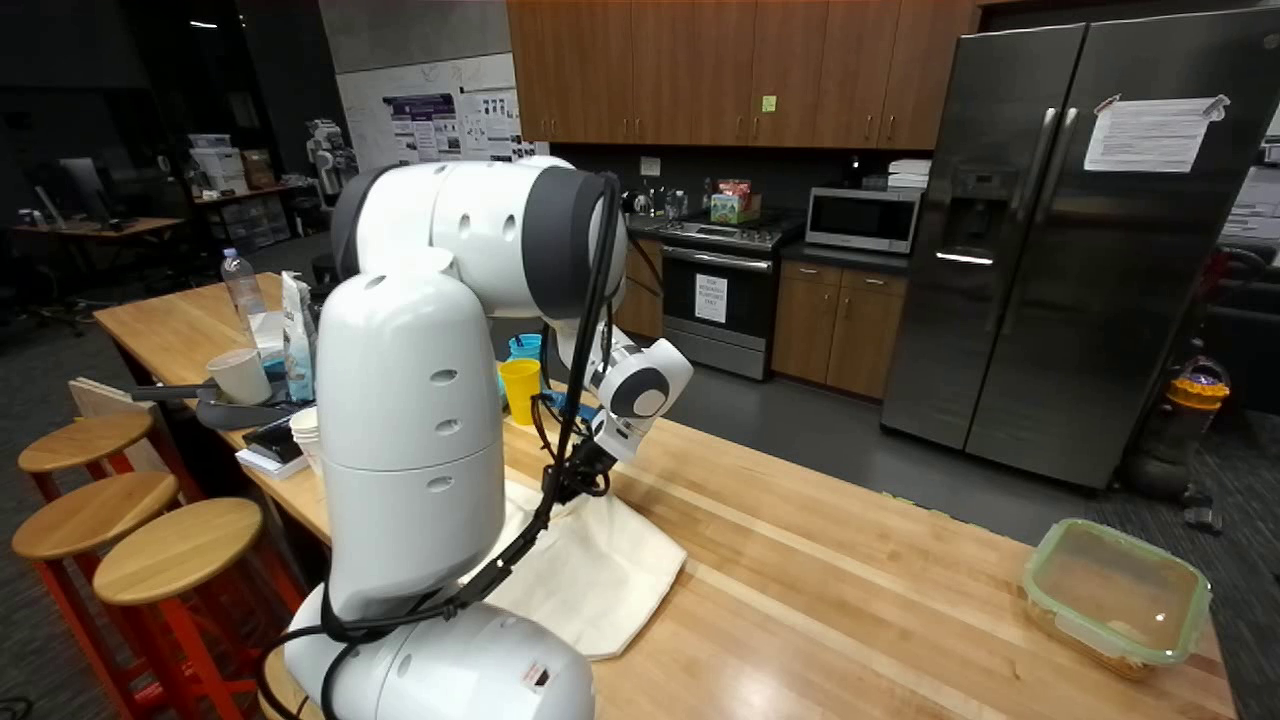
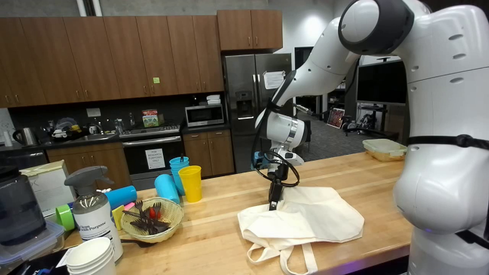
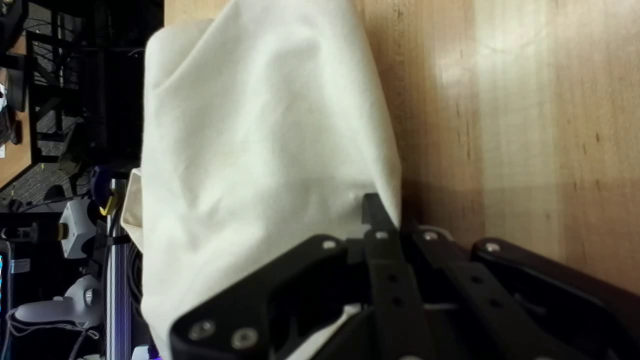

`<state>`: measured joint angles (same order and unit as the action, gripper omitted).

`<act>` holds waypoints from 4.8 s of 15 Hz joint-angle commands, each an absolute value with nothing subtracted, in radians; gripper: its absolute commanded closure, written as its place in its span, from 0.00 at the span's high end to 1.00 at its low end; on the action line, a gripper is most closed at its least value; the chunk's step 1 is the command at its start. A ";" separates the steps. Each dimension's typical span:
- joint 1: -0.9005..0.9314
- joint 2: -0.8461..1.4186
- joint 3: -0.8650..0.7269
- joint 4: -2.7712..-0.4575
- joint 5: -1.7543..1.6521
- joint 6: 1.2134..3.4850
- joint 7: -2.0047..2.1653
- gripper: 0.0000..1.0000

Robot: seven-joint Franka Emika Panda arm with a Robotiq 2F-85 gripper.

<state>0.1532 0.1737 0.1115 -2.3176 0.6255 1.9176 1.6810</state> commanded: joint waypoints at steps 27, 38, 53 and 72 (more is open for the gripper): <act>0.153 0.174 0.111 -2.315 0.624 1.915 1.682 0.04; 0.153 0.174 0.111 -2.315 0.624 1.915 1.682 0.04; 0.153 0.174 0.111 -2.315 0.624 1.915 1.682 0.04; 0.153 0.174 0.111 -2.315 0.624 1.915 1.682 0.04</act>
